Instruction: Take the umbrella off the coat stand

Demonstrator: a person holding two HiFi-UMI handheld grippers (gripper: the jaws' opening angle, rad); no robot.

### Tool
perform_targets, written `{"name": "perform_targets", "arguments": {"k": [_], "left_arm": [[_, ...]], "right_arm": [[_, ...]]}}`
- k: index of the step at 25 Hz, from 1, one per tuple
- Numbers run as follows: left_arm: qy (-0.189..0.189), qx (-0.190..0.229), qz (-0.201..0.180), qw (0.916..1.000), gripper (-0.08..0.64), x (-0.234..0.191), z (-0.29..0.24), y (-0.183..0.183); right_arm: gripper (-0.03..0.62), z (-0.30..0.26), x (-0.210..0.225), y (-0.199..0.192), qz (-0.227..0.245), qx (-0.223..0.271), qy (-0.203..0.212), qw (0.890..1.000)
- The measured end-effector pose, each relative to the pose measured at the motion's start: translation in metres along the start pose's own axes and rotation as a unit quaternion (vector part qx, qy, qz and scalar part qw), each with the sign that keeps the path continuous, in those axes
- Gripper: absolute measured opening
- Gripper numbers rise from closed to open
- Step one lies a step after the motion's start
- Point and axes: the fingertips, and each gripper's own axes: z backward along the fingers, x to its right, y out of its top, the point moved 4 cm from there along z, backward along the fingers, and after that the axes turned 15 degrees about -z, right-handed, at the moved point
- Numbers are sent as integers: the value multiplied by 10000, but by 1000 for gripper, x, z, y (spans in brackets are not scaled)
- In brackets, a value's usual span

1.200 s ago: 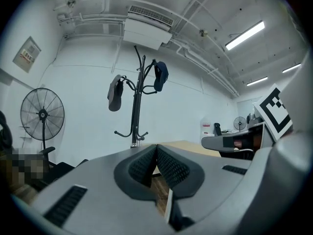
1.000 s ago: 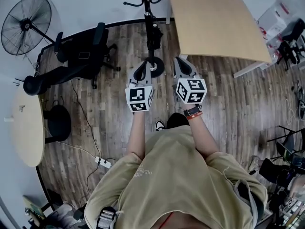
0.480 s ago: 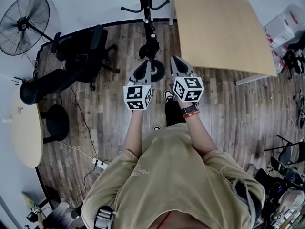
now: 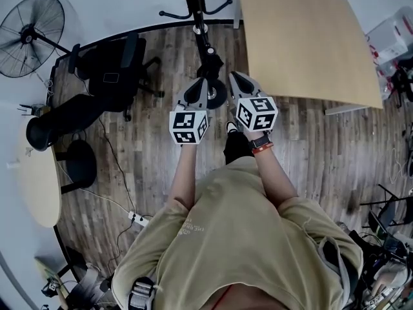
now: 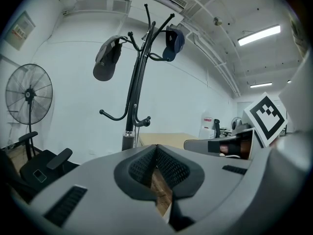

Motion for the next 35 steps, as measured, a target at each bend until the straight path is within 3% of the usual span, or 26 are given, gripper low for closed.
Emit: {"name": "perform_targets", "arguments": {"k": [22,35], "left_arm": [[222,-219,-15,9995,23,-39,-59,-19],[186,-314,17,9993,23,-47,-92,-31]], "right_arm": [[69,-94,48,-11,271,-980,690,9924],[103,-137,63,-10,567,-1218,1185,9838]]}}
